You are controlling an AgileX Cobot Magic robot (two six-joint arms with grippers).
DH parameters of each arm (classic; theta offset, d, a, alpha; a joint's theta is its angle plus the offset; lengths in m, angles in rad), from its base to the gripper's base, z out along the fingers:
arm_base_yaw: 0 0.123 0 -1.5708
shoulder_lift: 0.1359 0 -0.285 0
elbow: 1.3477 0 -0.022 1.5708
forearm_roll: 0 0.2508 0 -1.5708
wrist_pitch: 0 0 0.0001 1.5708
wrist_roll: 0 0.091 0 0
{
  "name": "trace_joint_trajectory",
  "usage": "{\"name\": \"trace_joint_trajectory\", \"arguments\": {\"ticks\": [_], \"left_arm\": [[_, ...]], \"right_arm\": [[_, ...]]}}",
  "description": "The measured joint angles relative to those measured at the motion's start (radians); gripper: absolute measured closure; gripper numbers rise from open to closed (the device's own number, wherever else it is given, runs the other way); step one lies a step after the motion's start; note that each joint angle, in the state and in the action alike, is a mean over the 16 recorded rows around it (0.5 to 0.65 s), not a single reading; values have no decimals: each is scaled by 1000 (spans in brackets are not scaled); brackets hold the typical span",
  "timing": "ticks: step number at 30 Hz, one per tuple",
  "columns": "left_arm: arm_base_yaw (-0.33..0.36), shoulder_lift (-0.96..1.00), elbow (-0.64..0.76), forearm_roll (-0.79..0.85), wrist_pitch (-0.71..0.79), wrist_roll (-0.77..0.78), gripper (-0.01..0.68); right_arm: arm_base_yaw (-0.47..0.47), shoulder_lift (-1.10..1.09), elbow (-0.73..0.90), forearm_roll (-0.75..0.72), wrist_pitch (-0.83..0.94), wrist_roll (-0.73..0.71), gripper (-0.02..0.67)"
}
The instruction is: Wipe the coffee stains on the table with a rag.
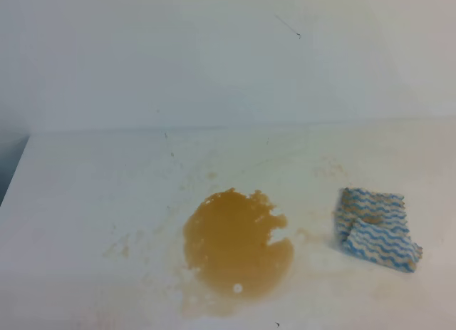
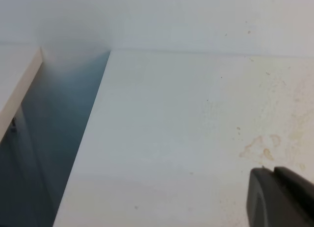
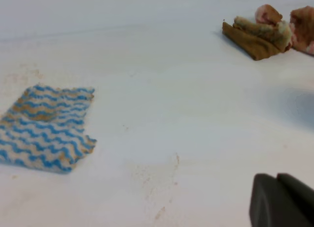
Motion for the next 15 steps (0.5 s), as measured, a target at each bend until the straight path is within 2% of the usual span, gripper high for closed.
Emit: {"name": "trace_joint_trajectory", "arguments": {"ticks": [15], "left_arm": [[0, -4, 9, 0, -4, 0, 673]], "right_arm": [[0, 0, 0, 0, 0, 0, 651]]}}
